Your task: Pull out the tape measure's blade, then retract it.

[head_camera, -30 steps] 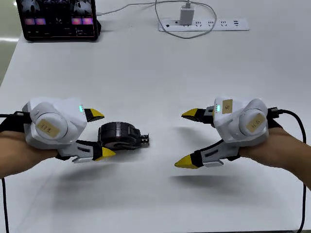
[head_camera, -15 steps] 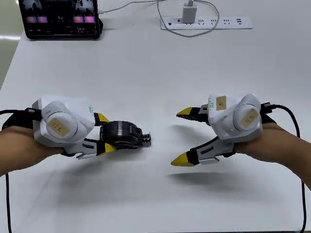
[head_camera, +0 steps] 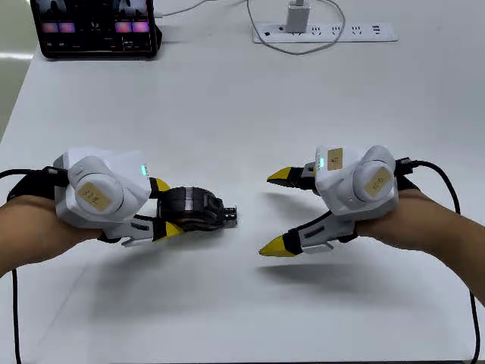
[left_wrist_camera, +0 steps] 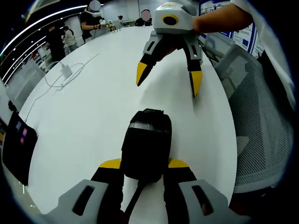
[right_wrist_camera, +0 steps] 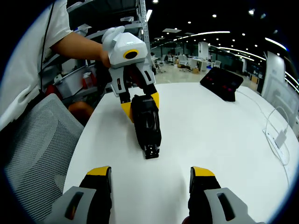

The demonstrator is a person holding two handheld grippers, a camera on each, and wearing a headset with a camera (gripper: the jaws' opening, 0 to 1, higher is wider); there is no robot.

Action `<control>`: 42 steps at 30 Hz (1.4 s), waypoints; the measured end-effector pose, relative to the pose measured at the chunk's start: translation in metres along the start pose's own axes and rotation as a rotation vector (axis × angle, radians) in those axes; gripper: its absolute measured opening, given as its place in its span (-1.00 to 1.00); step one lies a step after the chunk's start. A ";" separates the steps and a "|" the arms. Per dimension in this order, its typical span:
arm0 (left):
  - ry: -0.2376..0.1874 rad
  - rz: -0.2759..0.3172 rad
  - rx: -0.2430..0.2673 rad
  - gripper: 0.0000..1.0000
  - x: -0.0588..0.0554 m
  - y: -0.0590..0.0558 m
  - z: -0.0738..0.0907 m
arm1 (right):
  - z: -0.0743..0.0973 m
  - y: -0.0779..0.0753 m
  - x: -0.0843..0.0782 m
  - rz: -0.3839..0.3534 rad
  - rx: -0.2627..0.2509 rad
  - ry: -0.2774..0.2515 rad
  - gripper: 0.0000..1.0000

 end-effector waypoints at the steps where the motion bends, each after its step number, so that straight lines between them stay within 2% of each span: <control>1: 0.001 0.000 -0.001 -0.45 0.000 0.000 0.000 | -0.002 -0.001 0.000 -0.002 0.000 -0.005 0.31; 8: 0.006 0.006 -0.002 -0.46 0.000 0.000 0.000 | -0.013 -0.005 0.003 0.000 0.003 -0.030 0.23; 20: 0.025 -0.004 -0.015 -0.47 -0.001 0.001 -0.002 | -0.029 -0.011 0.003 0.055 -0.001 -0.047 -0.02; 23: 0.027 -0.005 -0.008 -0.47 -0.001 0.001 -0.002 | -0.033 -0.010 0.003 0.063 0.014 -0.053 -0.13; 31: 0.024 -0.002 -0.006 -0.47 -0.001 0.001 -0.002 | -0.042 -0.011 0.001 0.071 0.024 -0.053 -0.26; 42: 0.022 -0.002 -0.008 -0.47 -0.002 0.001 -0.002 | -0.052 -0.005 -0.002 0.084 0.063 -0.048 -0.54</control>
Point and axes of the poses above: the centre of the closed fingertips' face, and the gripper's own axes: z roughly backward along the fingers, y roughly to its left, x roughly out of its top, the point moved 4 cm from there along z, roughly backward along the fingers, and after that the axes turned 12 degrees about -y, right-handed, at the moved point
